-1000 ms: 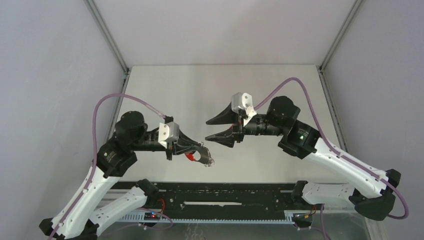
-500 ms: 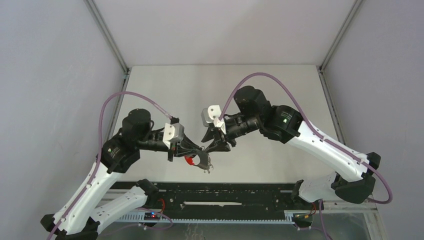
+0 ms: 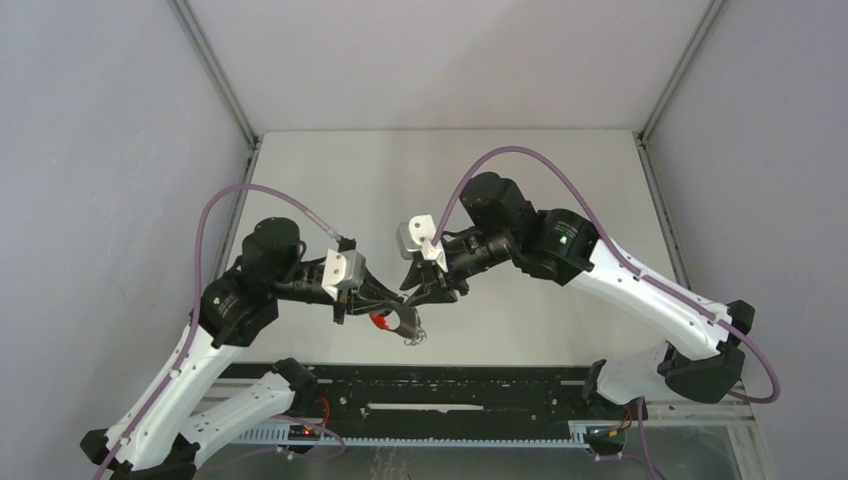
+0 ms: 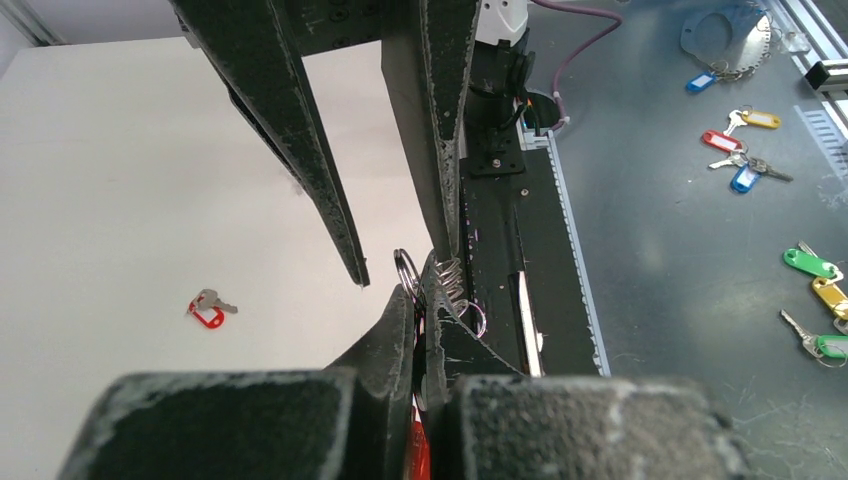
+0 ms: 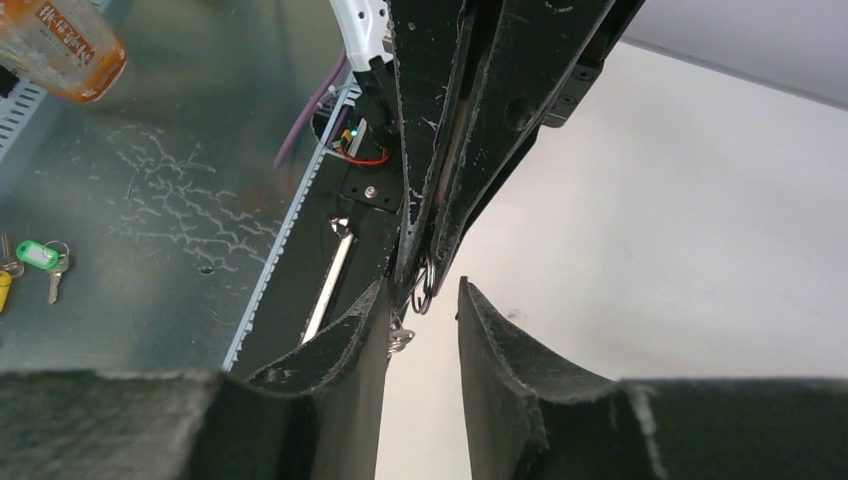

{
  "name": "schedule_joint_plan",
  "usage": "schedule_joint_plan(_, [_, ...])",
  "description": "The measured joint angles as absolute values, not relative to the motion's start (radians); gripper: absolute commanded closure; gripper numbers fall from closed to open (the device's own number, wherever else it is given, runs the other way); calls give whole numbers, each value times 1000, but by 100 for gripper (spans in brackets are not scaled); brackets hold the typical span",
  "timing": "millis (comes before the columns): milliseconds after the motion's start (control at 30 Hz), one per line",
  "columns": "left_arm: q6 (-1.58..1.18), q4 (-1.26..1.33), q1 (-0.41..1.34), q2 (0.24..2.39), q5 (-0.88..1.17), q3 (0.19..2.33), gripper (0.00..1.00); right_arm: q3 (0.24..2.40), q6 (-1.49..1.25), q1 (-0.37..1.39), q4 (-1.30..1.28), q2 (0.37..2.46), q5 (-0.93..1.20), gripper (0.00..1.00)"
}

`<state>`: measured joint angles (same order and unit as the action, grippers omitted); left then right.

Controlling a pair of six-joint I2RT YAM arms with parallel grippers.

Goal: Put the keys on the keyring
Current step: Adjust the key on the keyring.

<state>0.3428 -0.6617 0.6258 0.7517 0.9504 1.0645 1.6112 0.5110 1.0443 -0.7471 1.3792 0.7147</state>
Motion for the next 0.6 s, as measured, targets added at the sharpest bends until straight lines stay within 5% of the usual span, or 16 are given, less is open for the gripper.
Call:
schedule_joint_plan(267, [350,-669,626,752,953,1065,100,1612,510,1048,-739,1399,738,84])
schedule_joint_plan(600, [352,-669,626,751,956,1065,100,1612,490,1048,-709,1399,739,74])
